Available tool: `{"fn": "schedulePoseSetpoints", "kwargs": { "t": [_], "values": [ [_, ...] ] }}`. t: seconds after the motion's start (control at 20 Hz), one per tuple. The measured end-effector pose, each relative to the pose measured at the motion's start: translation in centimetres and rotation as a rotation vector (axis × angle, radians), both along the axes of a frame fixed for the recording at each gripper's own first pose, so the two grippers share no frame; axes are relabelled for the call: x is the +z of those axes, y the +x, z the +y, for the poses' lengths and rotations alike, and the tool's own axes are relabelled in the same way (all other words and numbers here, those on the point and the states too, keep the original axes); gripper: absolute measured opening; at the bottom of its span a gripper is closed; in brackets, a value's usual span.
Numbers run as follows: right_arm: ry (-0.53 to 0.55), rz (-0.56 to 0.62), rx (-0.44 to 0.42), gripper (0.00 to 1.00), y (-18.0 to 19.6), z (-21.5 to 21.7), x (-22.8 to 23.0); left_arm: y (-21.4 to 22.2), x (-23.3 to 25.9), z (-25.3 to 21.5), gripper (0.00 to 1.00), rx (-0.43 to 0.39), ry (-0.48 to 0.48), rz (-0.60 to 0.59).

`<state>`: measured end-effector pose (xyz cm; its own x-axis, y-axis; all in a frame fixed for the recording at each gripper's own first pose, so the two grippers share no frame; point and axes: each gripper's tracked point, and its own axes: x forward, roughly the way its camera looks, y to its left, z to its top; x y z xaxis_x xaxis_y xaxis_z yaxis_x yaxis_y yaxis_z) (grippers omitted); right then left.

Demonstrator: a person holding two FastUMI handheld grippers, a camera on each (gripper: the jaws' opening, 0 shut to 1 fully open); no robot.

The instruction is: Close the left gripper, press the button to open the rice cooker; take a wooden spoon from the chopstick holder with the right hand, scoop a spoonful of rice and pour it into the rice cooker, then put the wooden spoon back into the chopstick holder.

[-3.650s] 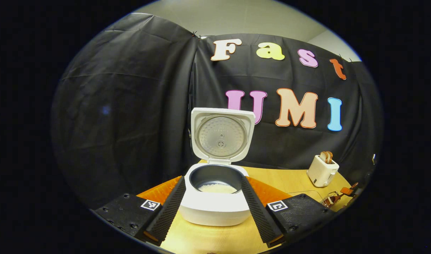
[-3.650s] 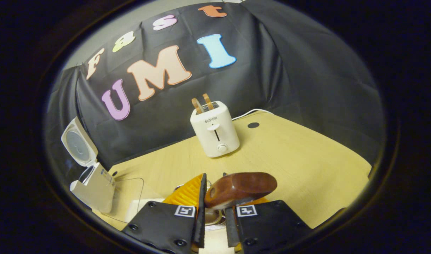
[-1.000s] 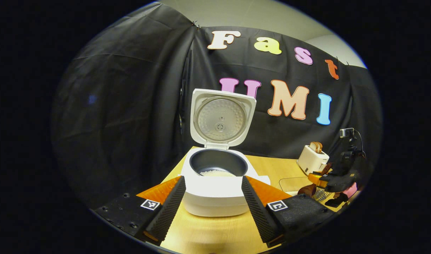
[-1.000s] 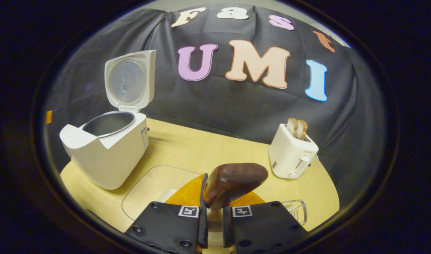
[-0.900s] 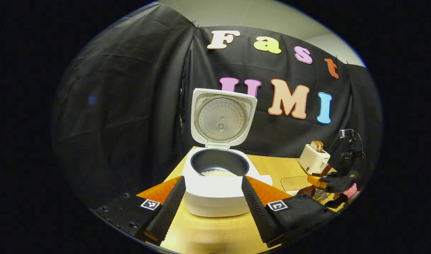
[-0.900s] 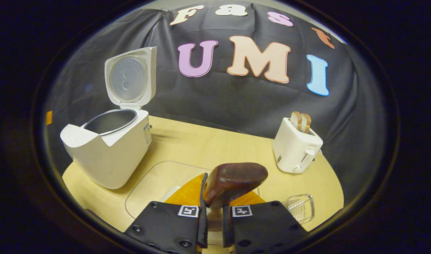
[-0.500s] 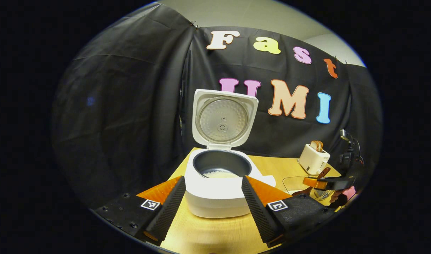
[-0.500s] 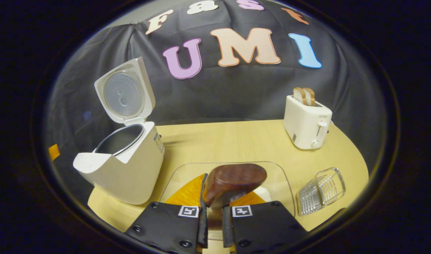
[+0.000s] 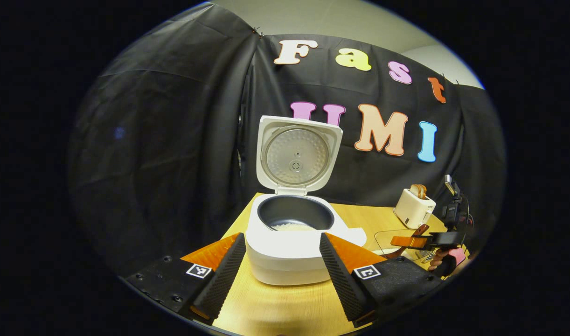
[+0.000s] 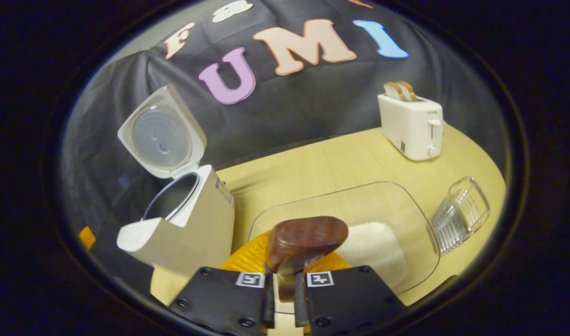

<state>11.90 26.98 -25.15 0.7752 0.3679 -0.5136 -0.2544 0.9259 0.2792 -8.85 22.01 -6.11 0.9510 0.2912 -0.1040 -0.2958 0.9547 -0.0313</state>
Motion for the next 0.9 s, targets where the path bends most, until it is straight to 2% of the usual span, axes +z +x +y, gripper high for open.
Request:
{"fn": "schedulePoseSetpoints", "kwargs": {
  "t": [0.15, 0.4, 0.65, 0.7, 0.8, 0.85, 0.9],
  "values": [
    [0.151, 0.086, -0.077, 0.19, 0.9, -1.7, -0.6, 0.0, -0.2, -0.2, 0.94, -0.005, -0.017, -0.001],
    [0.341, 0.129, -0.159, 0.18, 1.6, -4.0, 0.4, 0.2, -0.1, -0.7, 0.94, -0.024, -0.008, 0.002],
    [0.436, 0.126, -0.186, 0.20, 2.0, -5.2, 2.0, 0.7, 0.4, -1.6, 0.94, -0.051, 0.007, -0.002],
    [0.471, 0.131, -0.191, 0.17, 2.1, -5.3, 2.4, 0.8, 0.5, -1.8, 0.94, -0.056, 0.008, -0.002],
    [0.542, 0.135, -0.205, 0.19, 2.3, -5.5, 3.6, 1.0, 0.4, -2.2, 0.94, -0.066, 0.007, -0.001],
    [0.573, 0.135, -0.211, 0.17, 2.3, -5.6, 4.2, 1.2, 0.4, -2.4, 0.94, -0.072, 0.007, -0.002],
    [0.606, 0.135, -0.215, 0.20, 2.4, -5.8, 4.8, 1.3, 0.5, -2.6, 0.94, -0.077, 0.006, -0.001]
  ]
}}
